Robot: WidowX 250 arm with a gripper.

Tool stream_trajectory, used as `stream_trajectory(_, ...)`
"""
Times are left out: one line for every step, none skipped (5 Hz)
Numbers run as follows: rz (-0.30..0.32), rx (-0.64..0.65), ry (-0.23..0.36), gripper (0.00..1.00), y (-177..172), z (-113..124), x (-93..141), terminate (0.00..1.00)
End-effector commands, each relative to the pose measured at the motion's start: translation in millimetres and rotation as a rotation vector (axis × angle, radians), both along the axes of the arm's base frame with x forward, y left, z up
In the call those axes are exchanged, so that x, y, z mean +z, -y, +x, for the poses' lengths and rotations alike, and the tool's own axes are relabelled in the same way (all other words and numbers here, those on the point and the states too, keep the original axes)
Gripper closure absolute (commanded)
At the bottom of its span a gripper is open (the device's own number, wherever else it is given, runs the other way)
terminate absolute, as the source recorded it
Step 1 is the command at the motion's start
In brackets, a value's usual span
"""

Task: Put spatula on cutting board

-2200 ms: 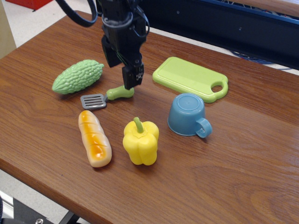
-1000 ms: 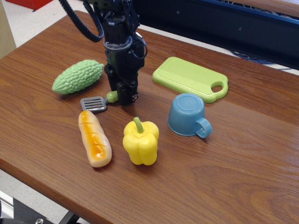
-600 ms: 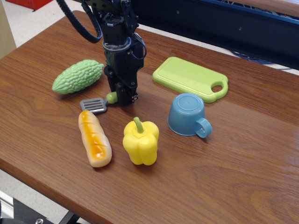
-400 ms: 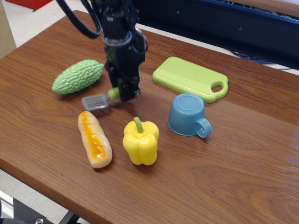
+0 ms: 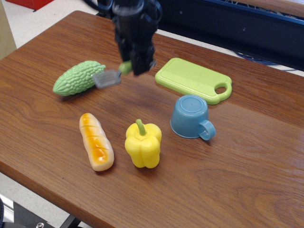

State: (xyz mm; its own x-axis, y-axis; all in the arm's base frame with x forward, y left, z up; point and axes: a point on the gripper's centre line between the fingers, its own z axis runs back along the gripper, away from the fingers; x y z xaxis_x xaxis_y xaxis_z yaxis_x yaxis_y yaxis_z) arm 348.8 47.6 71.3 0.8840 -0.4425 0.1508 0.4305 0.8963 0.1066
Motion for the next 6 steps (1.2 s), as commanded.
stream_trajectory(0.182,-0.194,0.149,1.00,26,51,22,0.00)
stream_trajectory(0.182,-0.277,0.124,1.00,38,62,16,0.00)
stream_trajectory(0.131,-0.362,0.093,1.00,51,64,11,0.00)
stream_trajectory(0.097,-0.394,0.071,1.00,62,66,6,0.00)
stream_trajectory(0.047,-0.424,0.021,1.00,73,69,-2,0.00)
stream_trajectory(0.040,-0.416,-0.002,1.00,83,72,-10,0.00)
